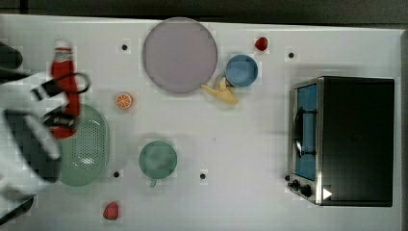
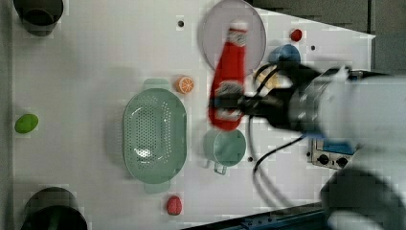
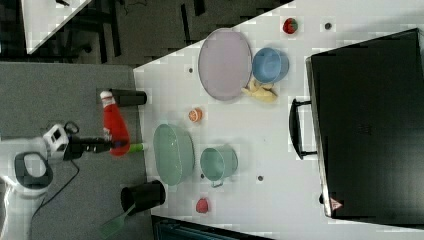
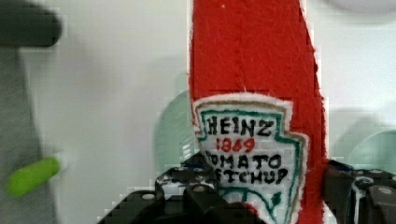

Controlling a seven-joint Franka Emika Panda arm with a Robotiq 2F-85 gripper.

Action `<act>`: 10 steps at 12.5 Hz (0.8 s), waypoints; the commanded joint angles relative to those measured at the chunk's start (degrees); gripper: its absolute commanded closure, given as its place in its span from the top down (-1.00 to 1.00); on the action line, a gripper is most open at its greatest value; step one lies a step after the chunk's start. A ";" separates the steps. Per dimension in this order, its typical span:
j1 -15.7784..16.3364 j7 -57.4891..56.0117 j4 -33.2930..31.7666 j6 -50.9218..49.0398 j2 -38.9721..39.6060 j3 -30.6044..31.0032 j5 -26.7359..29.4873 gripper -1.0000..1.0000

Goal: Pick ketchup from strainer and place it on the table

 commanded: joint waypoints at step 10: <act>-7.50 -29.53 -4.45 -0.97 3.79 -31.97 0.05 0.21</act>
